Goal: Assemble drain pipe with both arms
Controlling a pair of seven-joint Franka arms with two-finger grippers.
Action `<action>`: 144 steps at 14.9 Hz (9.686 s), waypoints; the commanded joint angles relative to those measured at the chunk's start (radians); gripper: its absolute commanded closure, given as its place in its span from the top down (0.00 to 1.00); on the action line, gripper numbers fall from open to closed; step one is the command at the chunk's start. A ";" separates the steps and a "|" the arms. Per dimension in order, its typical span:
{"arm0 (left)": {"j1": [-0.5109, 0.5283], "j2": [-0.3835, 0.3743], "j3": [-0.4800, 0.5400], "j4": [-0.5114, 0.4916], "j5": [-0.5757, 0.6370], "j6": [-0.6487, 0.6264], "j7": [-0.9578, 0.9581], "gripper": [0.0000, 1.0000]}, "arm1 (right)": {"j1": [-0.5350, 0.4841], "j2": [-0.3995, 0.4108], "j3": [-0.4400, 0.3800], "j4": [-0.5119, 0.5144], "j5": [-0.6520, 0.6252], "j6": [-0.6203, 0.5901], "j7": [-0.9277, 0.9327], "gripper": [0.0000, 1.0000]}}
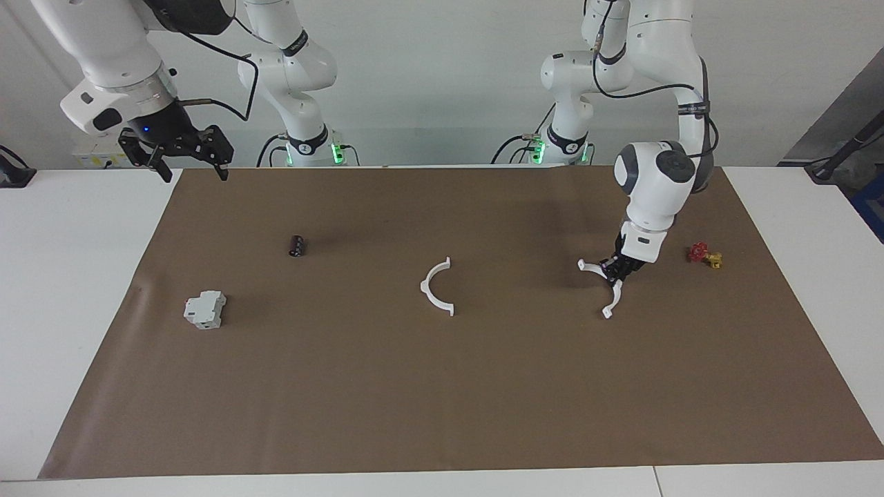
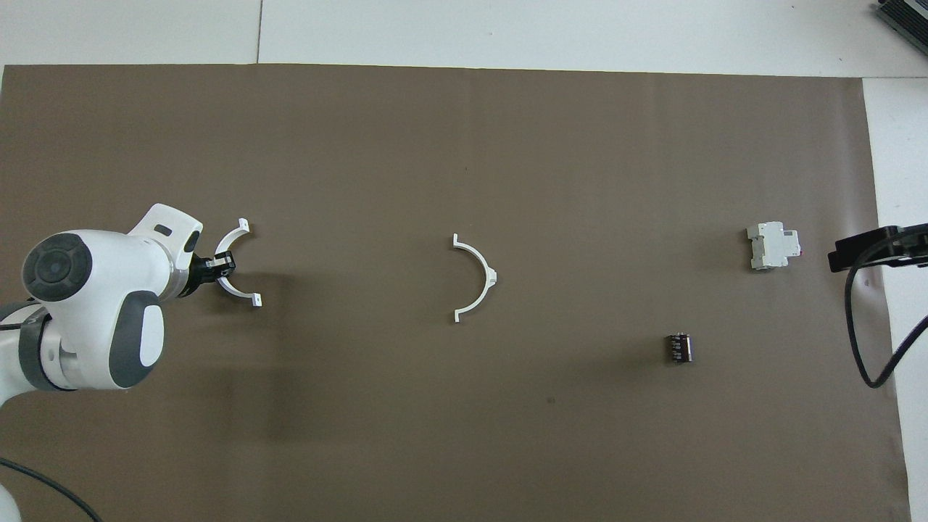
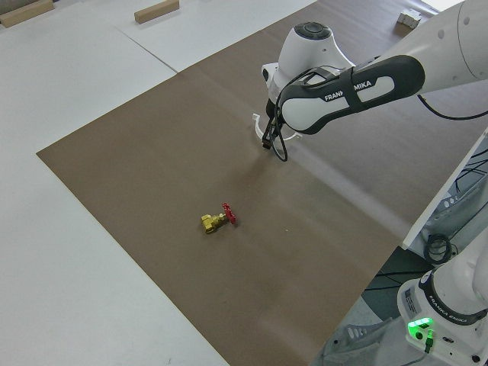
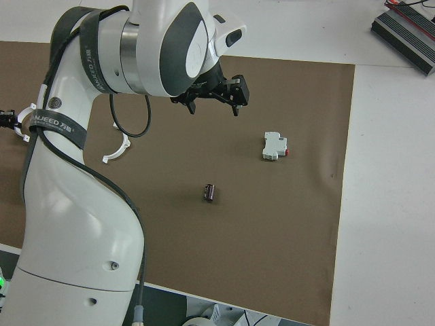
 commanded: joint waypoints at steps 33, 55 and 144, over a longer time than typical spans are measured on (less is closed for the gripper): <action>-0.513 0.197 0.013 0.239 0.000 -0.001 -0.388 0.00 | -0.001 -0.021 0.001 -0.022 -0.004 -0.003 -0.013 1.00; -0.519 0.231 0.013 0.263 0.052 0.009 -0.385 0.00 | -0.001 -0.021 0.003 -0.022 -0.004 -0.003 -0.013 1.00; -0.552 0.262 0.021 0.325 0.232 -0.069 -0.548 1.00 | -0.001 -0.021 0.001 -0.022 -0.004 -0.003 -0.013 1.00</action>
